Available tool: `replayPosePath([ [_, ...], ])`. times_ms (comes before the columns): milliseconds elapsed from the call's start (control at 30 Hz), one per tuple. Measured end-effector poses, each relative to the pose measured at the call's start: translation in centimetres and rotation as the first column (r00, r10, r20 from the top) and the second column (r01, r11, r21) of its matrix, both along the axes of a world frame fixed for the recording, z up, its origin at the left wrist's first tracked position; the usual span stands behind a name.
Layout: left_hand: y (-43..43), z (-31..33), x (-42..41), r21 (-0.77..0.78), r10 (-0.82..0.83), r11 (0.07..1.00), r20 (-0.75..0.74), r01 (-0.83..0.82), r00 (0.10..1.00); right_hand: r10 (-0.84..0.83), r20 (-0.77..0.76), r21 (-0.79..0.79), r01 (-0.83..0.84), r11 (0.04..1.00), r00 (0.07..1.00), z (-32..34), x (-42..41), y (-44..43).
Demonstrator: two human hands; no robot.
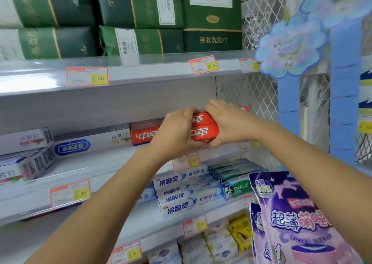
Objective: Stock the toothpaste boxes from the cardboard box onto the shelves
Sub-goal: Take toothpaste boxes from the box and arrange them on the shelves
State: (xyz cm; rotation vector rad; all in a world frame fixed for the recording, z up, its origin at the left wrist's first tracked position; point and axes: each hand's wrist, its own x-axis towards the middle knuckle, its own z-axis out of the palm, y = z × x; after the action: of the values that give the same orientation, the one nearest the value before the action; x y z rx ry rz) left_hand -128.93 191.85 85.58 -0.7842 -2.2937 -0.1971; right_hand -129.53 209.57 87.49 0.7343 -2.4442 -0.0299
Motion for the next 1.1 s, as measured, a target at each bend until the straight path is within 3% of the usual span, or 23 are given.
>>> replayPosePath([
  [133, -1.3, 1.4, -4.2, 0.092, 0.037, 0.993, 0.334, -0.072, 0.942, -0.113, 0.035, -0.007, 0.114, 0.994, 0.993, 1.1, -4.7, 1.7],
  [233, -3.1, 1.1, -8.3, -0.129, 0.275, 0.96, 0.301, -0.247, 0.913, -0.245, 0.024, 0.032, 0.245, 0.969, 0.969, 1.9, -8.1, 2.3],
  [333, -4.8, 0.6, -11.5, -0.188, 0.382, 0.923, 0.329, -0.337, 0.863, -0.324, 0.051, 0.061, 0.321, 0.945, 0.945, 2.8, -10.9, 2.7],
  [467, -6.0, -0.5, -13.8, -0.194, 0.392, 0.919, 0.349, -0.343, 0.852, -0.413, 0.209, 0.096, 0.401, 0.911, 0.887, 4.2, -14.7, 3.0],
  [633, -6.1, -1.5, -15.2, -0.195, 0.42, 0.905, 0.268, -0.378, 0.867, -0.466, 0.36, 0.199, 0.421, 0.885, 0.808, 4.7, -18.9, 2.9],
  [1100, -6.1, -1.7, -15.8, -0.204, 0.44, 0.895, 0.253, -0.397, 0.862, -0.421, 0.441, 0.384, 0.258, 0.887, 0.793, 3.6, -25.6, 0.9],
])
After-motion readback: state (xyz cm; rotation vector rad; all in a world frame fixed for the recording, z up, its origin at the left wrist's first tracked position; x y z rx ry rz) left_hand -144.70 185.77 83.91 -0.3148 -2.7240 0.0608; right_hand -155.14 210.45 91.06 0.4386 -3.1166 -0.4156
